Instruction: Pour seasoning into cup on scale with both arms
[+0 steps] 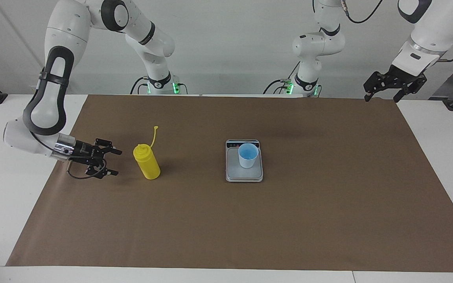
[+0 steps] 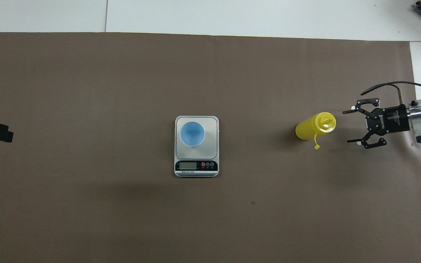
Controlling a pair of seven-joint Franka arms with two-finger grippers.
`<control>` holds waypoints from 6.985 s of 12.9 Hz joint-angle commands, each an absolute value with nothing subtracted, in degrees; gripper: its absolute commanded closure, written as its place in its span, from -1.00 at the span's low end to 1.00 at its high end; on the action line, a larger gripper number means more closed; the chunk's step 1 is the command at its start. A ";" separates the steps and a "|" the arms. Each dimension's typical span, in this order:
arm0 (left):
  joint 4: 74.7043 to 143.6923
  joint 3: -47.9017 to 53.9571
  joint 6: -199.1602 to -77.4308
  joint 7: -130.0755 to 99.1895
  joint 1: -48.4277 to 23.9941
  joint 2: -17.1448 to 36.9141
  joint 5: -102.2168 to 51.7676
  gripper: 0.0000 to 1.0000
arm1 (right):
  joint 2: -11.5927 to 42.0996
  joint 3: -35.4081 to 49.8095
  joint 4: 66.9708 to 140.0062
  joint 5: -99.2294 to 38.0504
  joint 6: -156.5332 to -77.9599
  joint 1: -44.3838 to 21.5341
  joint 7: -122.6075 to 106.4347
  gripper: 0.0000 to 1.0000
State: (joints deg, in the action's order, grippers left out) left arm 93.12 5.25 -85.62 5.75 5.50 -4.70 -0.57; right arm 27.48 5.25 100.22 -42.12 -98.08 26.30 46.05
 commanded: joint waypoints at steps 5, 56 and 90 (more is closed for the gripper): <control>94.92 5.45 -85.61 5.45 5.98 -6.50 -0.97 -1.00 | 25.40 6.41 104.41 -46.49 -100.19 26.10 52.12 -1.00; 94.83 5.45 -85.61 5.45 5.98 -6.50 -0.97 -1.00 | 31.55 6.94 74.09 19.59 -96.42 -26.63 94.03 1.00; 94.83 5.45 -85.61 5.45 5.98 -6.50 -0.97 -1.00 | 36.21 7.38 69.08 41.13 -90.97 -35.77 113.03 1.00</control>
State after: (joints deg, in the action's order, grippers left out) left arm 93.18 5.25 -85.60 5.75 5.50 -4.80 -0.57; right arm 35.78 6.91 70.23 39.91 -92.46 -35.66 112.15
